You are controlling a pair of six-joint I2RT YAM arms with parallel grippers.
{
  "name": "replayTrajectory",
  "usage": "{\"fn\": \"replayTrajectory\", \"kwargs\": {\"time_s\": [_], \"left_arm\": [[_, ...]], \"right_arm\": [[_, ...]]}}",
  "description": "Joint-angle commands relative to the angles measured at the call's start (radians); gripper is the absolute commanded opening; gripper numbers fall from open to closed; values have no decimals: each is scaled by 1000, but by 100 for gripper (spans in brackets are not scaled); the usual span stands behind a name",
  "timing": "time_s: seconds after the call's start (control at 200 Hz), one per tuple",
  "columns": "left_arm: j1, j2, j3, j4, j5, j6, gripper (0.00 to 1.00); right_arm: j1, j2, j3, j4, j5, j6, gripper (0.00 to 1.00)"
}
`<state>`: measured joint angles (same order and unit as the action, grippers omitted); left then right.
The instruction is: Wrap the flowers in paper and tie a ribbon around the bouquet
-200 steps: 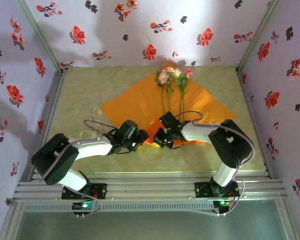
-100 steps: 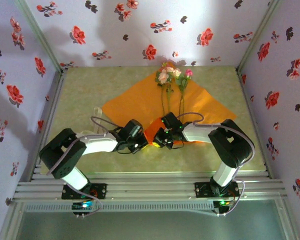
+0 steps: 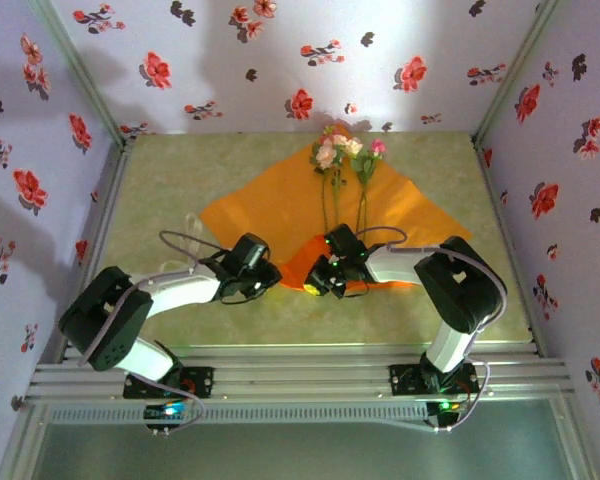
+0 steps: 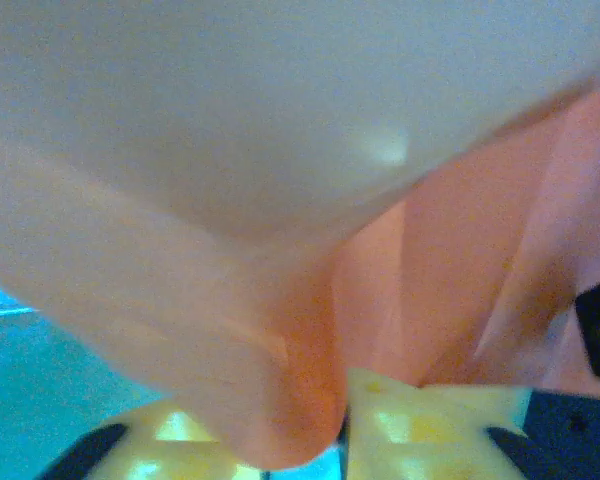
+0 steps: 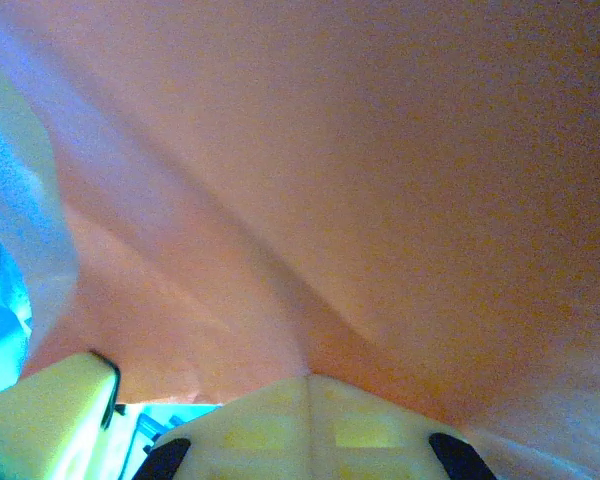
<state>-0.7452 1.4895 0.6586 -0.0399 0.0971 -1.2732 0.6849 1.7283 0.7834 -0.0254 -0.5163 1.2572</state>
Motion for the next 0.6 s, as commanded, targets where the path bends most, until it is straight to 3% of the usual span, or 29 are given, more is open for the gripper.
{"fn": "replayTrajectory", "kwargs": {"time_s": [0.0, 0.13, 0.17, 0.22, 0.305, 0.415, 0.505, 0.595], "left_arm": [[14, 8, -6, 12, -14, 37, 0], [14, -29, -10, -45, -14, 55, 0], [15, -38, -7, -67, -15, 67, 11], [15, -51, 0, -111, -25, 81, 33], [18, -61, 6, -158, -46, 99, 47], [36, -55, -7, -140, -49, 95, 48], [47, -36, -8, -102, -51, 95, 42], [52, -13, -6, -55, -48, 92, 25]], "right_arm": [[-17, 54, -41, -102, 87, 10, 0], [-21, 60, -41, -102, 84, 10, 0], [-21, 62, -42, -100, 82, 9, 0], [-22, 63, -40, -99, 81, 10, 0], [-24, 67, -36, -102, 78, 7, 0], [-25, 68, -30, -105, 77, 4, 0], [-25, 68, -29, -109, 78, 3, 0], [-27, 70, -29, -111, 78, 2, 0]]}}
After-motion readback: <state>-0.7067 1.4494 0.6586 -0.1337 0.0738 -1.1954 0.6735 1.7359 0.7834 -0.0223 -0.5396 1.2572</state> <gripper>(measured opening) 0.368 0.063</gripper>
